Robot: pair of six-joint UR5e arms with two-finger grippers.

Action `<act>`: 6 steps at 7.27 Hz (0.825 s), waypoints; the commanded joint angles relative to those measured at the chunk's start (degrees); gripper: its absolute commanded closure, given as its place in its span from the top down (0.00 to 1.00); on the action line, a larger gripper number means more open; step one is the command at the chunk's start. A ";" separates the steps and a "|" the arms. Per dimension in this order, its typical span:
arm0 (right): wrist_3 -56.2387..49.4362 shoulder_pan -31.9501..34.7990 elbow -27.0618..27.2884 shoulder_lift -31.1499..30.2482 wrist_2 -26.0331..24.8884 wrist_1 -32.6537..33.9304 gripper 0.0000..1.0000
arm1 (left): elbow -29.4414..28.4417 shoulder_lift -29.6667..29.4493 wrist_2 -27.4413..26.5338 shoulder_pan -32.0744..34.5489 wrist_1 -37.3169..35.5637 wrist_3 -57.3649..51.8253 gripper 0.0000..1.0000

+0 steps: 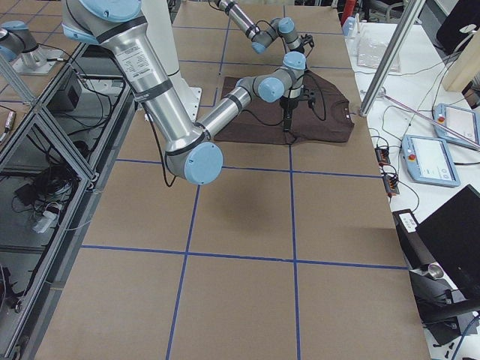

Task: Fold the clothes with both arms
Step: 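Lift the right gripper off the folded sleeve while the left arm moves toward the shirt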

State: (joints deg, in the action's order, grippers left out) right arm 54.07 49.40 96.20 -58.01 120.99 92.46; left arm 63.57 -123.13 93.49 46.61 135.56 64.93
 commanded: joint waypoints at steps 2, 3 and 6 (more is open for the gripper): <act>0.07 -0.01 0.04 0.00 0.03 0.00 1.00 | 0.32 -0.09 0.03 -0.03 0.05 -0.07 0.17; 0.07 -0.01 0.04 0.00 0.03 0.00 1.00 | 0.41 -0.09 0.12 0.06 0.05 -0.24 0.04; 0.07 -0.18 0.04 -0.26 -0.06 0.00 1.00 | 3.56 -0.70 0.73 -0.03 -1.52 -0.42 0.00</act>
State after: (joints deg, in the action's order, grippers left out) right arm 54.14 49.28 96.22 -58.11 120.97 92.46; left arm 65.48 -123.43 93.86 46.59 134.90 64.56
